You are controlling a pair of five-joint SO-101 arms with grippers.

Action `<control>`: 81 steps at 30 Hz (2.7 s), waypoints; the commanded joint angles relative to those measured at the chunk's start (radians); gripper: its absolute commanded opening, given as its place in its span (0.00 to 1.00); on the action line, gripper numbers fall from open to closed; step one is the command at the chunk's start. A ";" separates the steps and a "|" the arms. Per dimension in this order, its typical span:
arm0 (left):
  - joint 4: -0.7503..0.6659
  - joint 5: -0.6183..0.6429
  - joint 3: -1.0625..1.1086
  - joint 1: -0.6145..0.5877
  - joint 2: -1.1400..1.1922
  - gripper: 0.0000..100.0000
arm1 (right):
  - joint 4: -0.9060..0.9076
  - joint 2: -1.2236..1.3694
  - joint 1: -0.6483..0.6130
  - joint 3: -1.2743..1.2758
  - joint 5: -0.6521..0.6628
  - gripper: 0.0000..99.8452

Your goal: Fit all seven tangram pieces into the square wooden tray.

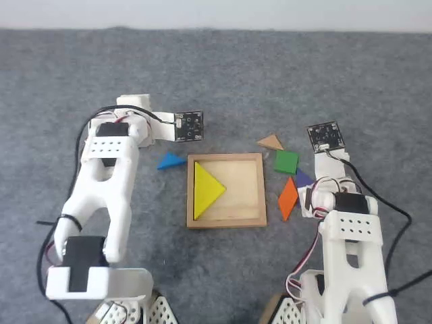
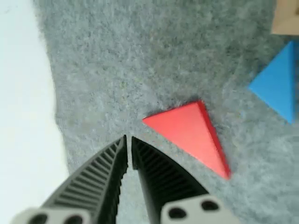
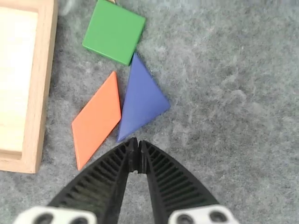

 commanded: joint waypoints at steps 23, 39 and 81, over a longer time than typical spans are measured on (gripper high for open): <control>1.062 -0.687 -1.280 -0.002 0.859 0.01 | -0.015 -0.013 0.007 -0.008 -0.003 0.02; 0.848 -1.275 -1.293 -0.084 0.872 0.01 | -0.030 -0.013 0.013 -0.008 -0.003 0.02; 0.730 -1.307 -1.201 -0.092 0.816 0.01 | -0.030 -0.013 0.007 0.002 0.037 0.02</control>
